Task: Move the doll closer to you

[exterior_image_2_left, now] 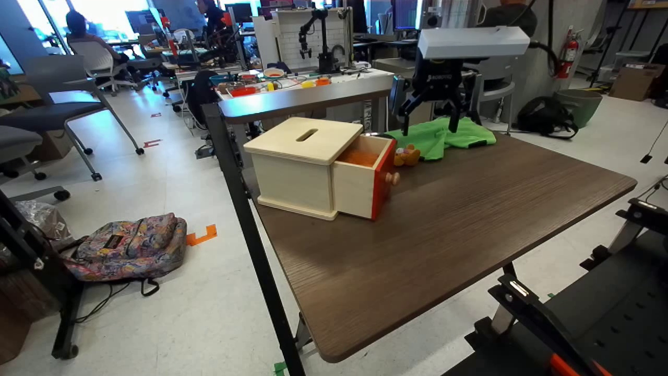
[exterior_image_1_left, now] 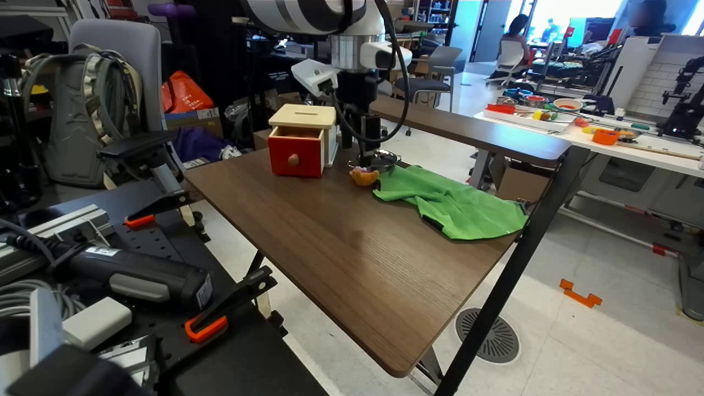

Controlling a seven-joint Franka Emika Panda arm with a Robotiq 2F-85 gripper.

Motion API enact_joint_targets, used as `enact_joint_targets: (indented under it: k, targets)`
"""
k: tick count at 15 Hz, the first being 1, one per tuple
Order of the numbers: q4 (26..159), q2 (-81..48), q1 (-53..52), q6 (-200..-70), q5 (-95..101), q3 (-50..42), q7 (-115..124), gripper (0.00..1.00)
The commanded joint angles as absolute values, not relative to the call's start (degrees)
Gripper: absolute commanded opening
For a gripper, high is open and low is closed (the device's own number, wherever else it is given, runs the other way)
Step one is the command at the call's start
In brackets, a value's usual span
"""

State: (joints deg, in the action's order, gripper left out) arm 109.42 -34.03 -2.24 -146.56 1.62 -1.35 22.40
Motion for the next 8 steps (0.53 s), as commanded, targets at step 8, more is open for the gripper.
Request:
enact_joint_targets:
  k: [8]
  targets:
    - [101.78,-42.30,-6.68,-147.76,1.12,-4.39,22.66,1.00]
